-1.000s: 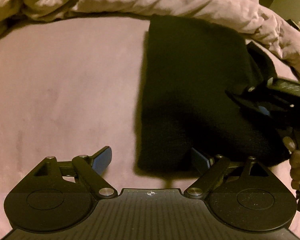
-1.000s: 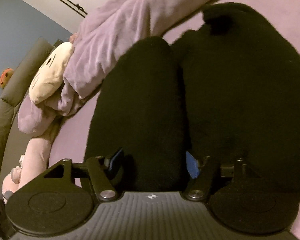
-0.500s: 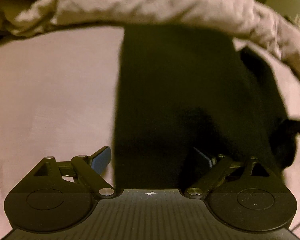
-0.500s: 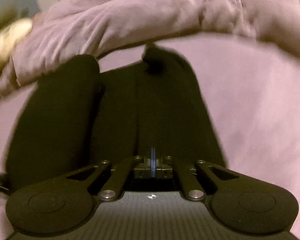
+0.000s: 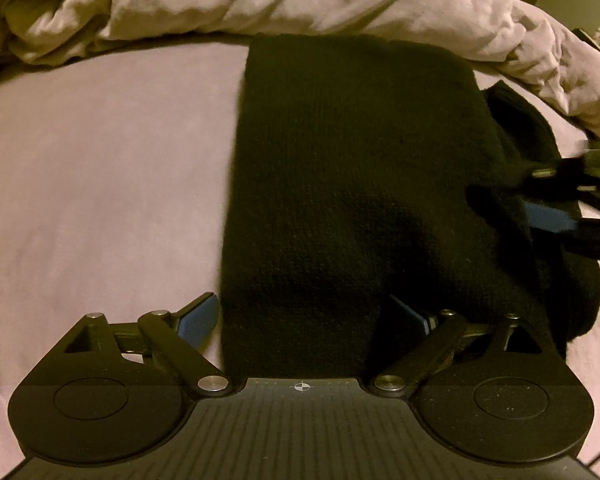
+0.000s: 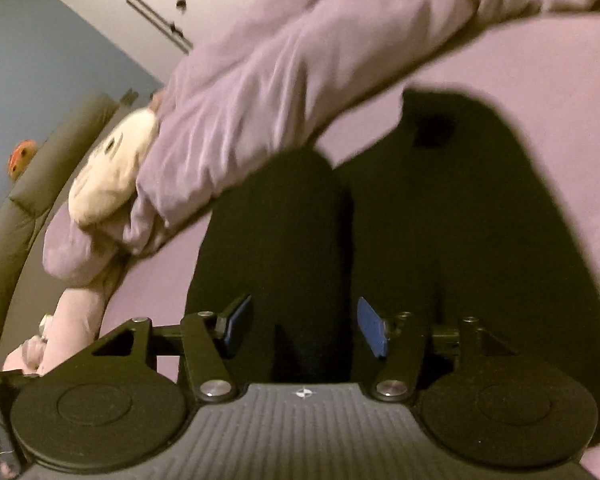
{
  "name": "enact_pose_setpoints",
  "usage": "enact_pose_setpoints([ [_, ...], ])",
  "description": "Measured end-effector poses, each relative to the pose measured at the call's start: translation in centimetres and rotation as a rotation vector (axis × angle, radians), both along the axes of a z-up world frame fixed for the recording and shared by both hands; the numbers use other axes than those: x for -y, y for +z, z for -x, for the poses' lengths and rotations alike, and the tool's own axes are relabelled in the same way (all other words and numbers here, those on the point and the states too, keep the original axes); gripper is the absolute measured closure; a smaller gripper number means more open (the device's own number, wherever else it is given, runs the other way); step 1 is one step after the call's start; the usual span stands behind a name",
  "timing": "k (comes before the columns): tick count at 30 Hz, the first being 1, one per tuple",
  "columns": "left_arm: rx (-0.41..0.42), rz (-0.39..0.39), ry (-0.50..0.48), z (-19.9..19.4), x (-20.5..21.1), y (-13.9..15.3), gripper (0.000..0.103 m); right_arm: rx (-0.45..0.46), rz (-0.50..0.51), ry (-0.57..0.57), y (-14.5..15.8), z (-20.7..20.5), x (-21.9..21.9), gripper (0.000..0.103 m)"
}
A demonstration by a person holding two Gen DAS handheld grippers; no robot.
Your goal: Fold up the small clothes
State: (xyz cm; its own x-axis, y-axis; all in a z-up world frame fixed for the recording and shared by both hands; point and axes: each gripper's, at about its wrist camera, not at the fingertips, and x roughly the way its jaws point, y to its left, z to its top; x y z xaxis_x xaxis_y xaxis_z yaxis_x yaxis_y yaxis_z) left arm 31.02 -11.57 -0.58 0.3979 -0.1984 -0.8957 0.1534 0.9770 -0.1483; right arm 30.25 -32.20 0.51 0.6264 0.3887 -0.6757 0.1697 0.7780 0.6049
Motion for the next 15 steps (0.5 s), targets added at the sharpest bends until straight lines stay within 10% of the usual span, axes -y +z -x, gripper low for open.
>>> enact_pose_setpoints([
  [2,-0.005,0.003,-0.005,0.1,-0.2,0.0,0.007,-0.039,-0.087,0.002,-1.7,-1.1,-0.6,0.078],
  [6,-0.014,-0.006,-0.013,-0.1,-0.9,1.3,0.014,-0.071,-0.015,0.044,-2.4,-2.2,-2.2,0.083],
  [11,0.120,-0.027,0.005,-1.3,-1.2,5.6,0.007,0.091,0.310,0.102,4.9,-0.5,-2.7,0.089],
  [15,0.082,-0.029,-0.044,-3.1,1.4,3.6,0.006,-0.090,0.355,0.081,-0.2,-0.1,0.0,0.088],
])
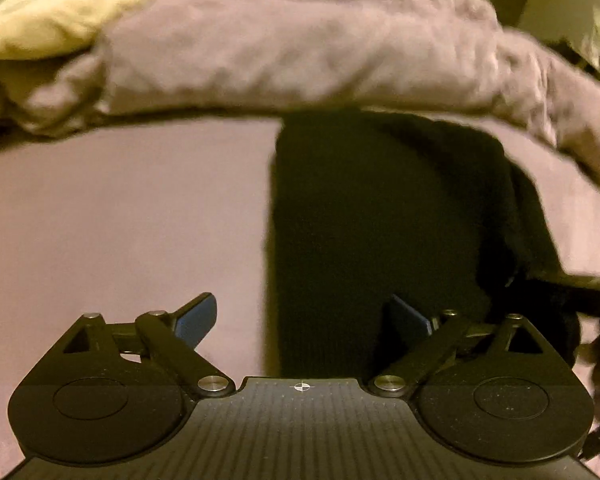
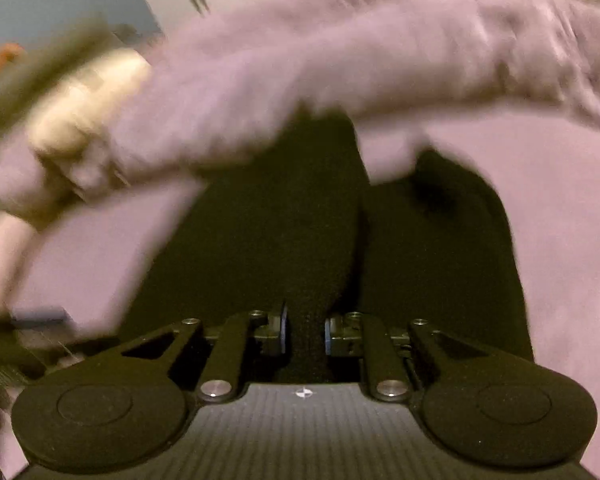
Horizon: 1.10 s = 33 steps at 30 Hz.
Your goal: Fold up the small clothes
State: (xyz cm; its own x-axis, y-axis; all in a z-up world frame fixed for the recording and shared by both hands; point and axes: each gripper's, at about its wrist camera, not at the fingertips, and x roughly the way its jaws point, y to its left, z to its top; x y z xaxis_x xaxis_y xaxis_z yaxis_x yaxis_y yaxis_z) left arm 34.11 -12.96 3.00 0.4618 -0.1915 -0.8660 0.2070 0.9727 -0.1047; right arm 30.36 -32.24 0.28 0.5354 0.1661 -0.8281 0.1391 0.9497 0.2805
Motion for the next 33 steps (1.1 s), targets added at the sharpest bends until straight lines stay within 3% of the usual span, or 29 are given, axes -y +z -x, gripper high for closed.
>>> enact_pose_setpoints([
  [2,-0.029,-0.009,-0.005,-0.3,1.1,-1.9,0.006,0.085,-0.045,0.017,-0.9,1.2,0.7,0.087],
  [4,-0.057,-0.016,-0.013,-0.4,1.8,-3.2,0.006,0.083,-0.092,0.008,0.0,1.5,1.0,0.082],
  [6,-0.012,-0.032,-0.011,0.2,2.0,-3.3,0.006,0.103,-0.083,-0.004,1.6,2.0,1.4,0.066],
  [8,0.007,-0.048,-0.024,0.4,2.2,-3.3,0.006,0.146,-0.033,-0.030,2.5,2.8,2.1,0.032],
  [14,-0.029,-0.013,0.018,0.0,2.2,-3.5,0.006,0.052,-0.289,-0.068,-1.0,0.4,4.5,0.028],
  [16,-0.023,-0.021,0.018,0.2,2.5,-3.5,0.006,0.047,-0.325,-0.073,-1.8,-0.2,4.5,0.018],
  [18,-0.023,-0.024,0.021,0.2,2.6,-3.4,0.006,0.046,-0.306,-0.072,-1.6,-0.1,4.3,0.019],
  [19,-0.025,-0.023,0.023,0.2,2.6,-3.4,0.006,0.050,-0.278,-0.055,-1.3,-0.2,3.9,0.031],
  [20,-0.029,-0.020,0.026,0.2,2.4,-3.4,0.006,0.051,-0.229,-0.041,-0.9,-0.5,3.3,0.051],
  [22,-0.039,-0.009,0.030,0.1,2.2,-3.4,0.006,0.068,-0.261,-0.024,-0.3,0.1,3.8,0.070],
  [25,-0.043,-0.001,0.035,0.2,1.9,-3.4,0.006,0.076,-0.283,-0.015,0.0,0.2,3.7,0.071],
  [29,-0.045,0.000,0.040,0.2,1.7,-3.3,0.006,0.038,-0.301,-0.006,-1.2,-0.7,2.8,0.064],
  [33,-0.042,-0.006,0.044,0.2,1.5,-3.1,0.006,0.042,-0.319,-0.026,-1.5,-1.4,2.2,0.068],
])
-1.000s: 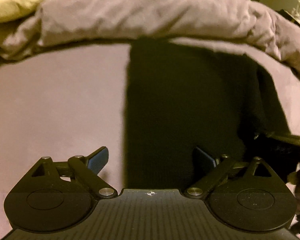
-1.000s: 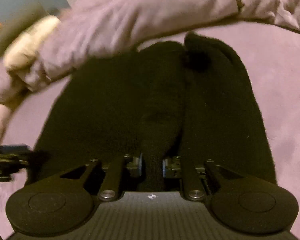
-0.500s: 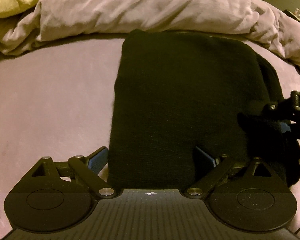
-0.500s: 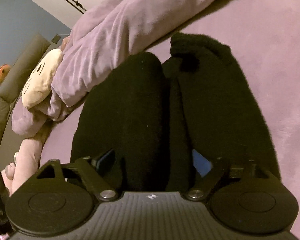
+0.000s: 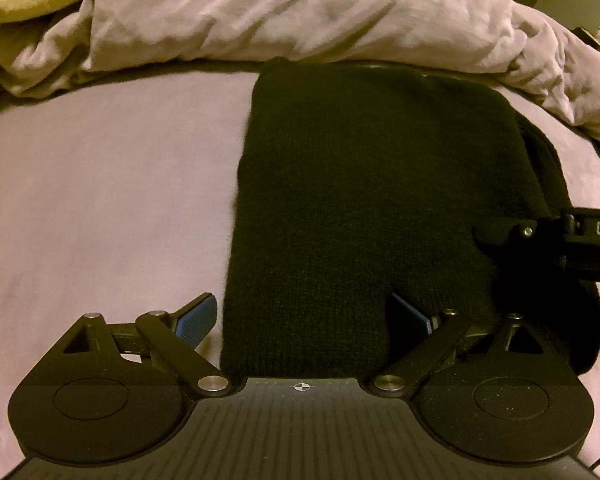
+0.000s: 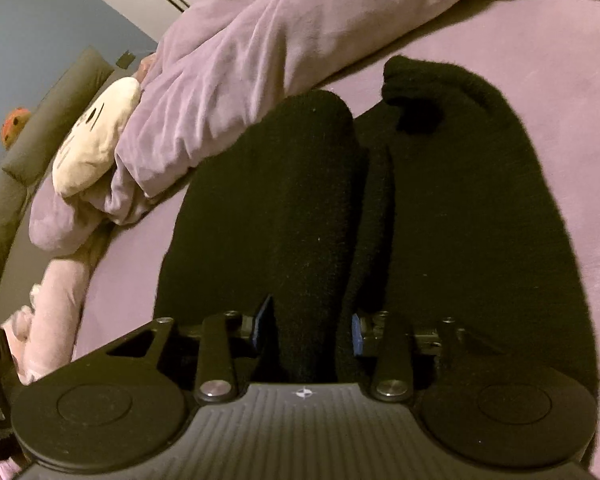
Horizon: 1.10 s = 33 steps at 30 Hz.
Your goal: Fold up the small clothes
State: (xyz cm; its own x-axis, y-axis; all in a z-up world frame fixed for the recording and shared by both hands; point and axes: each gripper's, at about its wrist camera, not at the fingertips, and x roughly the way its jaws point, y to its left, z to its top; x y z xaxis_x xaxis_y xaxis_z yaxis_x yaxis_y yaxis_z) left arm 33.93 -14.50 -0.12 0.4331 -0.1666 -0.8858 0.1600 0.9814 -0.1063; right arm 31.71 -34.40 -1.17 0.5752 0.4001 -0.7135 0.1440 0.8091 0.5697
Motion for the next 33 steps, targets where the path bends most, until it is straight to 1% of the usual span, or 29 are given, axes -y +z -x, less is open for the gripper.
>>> enact_pose_setpoints([
  [1,0.000,-0.001,0.000,0.0,0.0,0.0,0.006,0.002,0.022,0.002,0.1,0.0,-0.3,0.073],
  [2,-0.003,0.001,-0.001,0.0,-0.1,0.1,0.006,0.004,0.061,0.013,0.3,0.0,-0.7,0.076],
  [5,-0.009,0.007,0.011,0.1,-0.3,0.6,0.006,0.027,0.190,0.044,1.7,0.2,-2.3,0.080],
  [7,0.002,0.024,0.024,0.3,-0.7,1.6,0.007,0.069,0.264,0.059,3.2,0.4,-3.1,0.082],
  [11,0.050,0.060,0.045,1.0,-1.7,4.0,0.007,0.201,0.424,0.081,7.1,0.9,-4.6,0.082],
  [14,0.087,0.039,0.055,1.4,-2.0,5.3,0.007,0.271,0.548,0.069,9.2,1.1,-5.0,0.083],
  [16,0.103,0.032,0.054,1.5,-2.0,5.7,0.007,0.279,0.593,0.040,9.8,1.2,-4.3,0.083],
  [18,0.089,0.037,0.050,1.3,-1.9,5.4,0.007,0.265,0.627,0.019,9.5,1.4,-3.2,0.083],
  [20,0.061,0.039,0.038,1.2,-1.4,4.6,0.008,0.237,0.683,0.008,8.7,1.7,-2.4,0.083],
  [23,0.051,0.029,0.000,1.5,-0.3,3.6,0.007,0.192,0.724,-0.021,7.0,2.2,-1.0,0.082],
  [25,0.057,0.021,-0.020,1.7,0.5,3.0,0.006,0.170,0.785,-0.005,5.2,2.1,-0.8,0.082],
  [27,0.048,0.005,-0.040,1.6,1.2,2.3,0.006,0.138,0.816,0.010,3.1,1.7,-0.4,0.081],
  [29,0.022,0.011,-0.054,1.3,1.7,1.3,0.004,0.088,0.789,-0.011,0.8,1.2,0.9,0.078],
  [30,0.013,0.014,-0.055,1.3,1.9,1.0,0.003,0.083,0.777,-0.030,0.3,1.0,1.3,0.076],
  [31,0.013,0.008,-0.055,1.3,2.0,0.7,0.003,0.087,0.772,-0.043,0.2,0.9,1.5,0.071],
  [32,0.016,-0.009,-0.056,1.3,2.1,0.6,0.003,0.085,0.748,-0.054,0.6,0.9,1.9,0.064],
  [33,0.018,-0.021,-0.060,1.3,2.3,0.6,0.003,0.079,0.716,-0.076,1.1,1.1,2.4,0.061],
])
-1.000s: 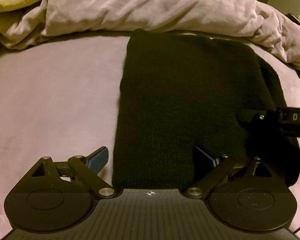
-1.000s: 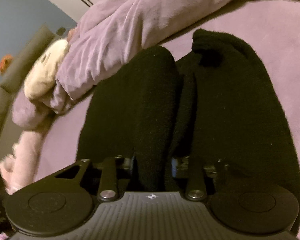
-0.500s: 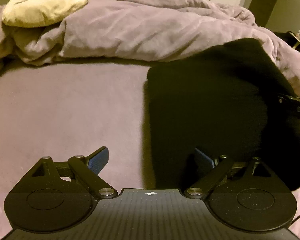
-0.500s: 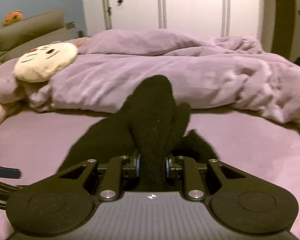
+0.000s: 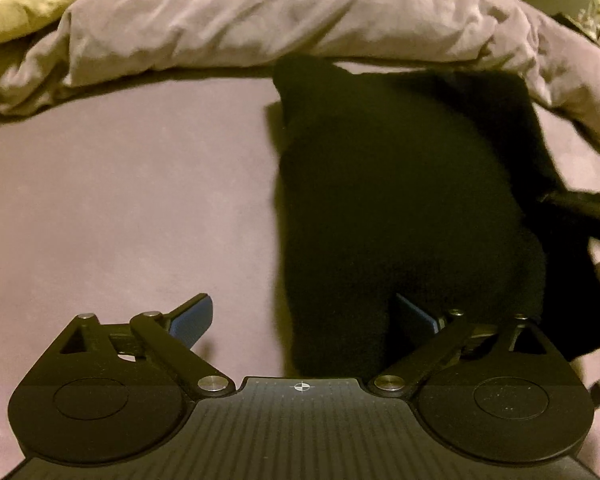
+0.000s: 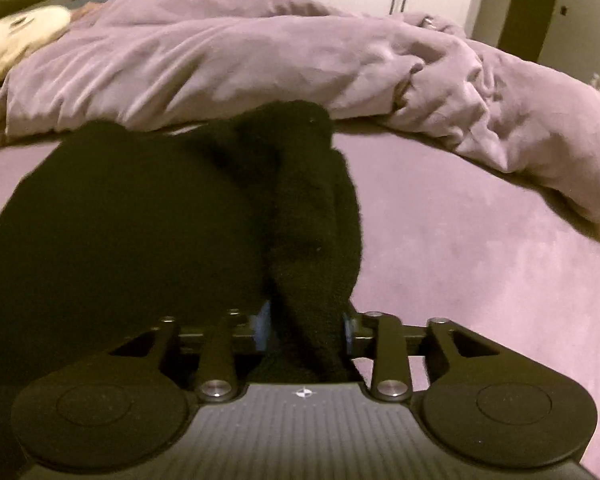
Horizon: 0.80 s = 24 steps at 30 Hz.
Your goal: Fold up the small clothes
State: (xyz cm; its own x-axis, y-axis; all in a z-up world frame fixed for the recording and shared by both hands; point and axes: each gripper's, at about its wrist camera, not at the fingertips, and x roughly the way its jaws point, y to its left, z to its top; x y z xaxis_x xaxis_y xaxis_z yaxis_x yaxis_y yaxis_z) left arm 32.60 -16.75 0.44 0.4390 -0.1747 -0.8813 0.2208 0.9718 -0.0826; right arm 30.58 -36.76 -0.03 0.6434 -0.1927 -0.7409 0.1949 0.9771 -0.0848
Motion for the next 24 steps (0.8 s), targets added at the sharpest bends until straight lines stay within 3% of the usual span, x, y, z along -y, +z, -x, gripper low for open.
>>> enact_pose_setpoints([
  [4,0.012,-0.010,-0.005,0.3,-0.1,0.2,0.003,0.113,-0.063,-0.050,4.6,3.8,0.1,0.060],
  [7,0.002,0.013,0.016,0.3,-0.4,0.1,0.003,0.140,-0.167,-0.060,6.1,7.9,-0.8,0.060],
  [9,-0.015,0.031,0.035,0.2,-0.5,0.0,0.003,0.114,-0.216,-0.072,5.6,10.6,-1.5,0.062],
  [11,-0.023,0.040,0.044,0.2,-0.7,-0.1,0.003,0.092,-0.214,-0.079,4.6,12.7,-2.6,0.073],
  [13,-0.025,0.039,0.043,0.2,-0.8,-0.1,0.003,0.063,-0.240,-0.118,3.5,13.9,-2.6,0.073],
  [16,-0.020,0.029,0.039,0.2,-0.7,-0.1,0.003,0.053,-0.410,-0.268,1.7,15.4,-0.8,0.073],
  [19,-0.018,0.021,0.043,0.4,-0.5,-0.1,0.003,0.077,-0.570,-0.339,0.4,16.2,0.7,0.069],
  [20,-0.017,0.019,0.044,0.5,-0.4,-0.1,0.003,0.063,-0.598,-0.361,0.0,16.0,1.0,0.065],
  [24,-0.011,0.009,0.038,0.7,-0.2,0.0,0.003,0.080,-0.687,-0.408,-0.1,16.1,1.7,0.064],
])
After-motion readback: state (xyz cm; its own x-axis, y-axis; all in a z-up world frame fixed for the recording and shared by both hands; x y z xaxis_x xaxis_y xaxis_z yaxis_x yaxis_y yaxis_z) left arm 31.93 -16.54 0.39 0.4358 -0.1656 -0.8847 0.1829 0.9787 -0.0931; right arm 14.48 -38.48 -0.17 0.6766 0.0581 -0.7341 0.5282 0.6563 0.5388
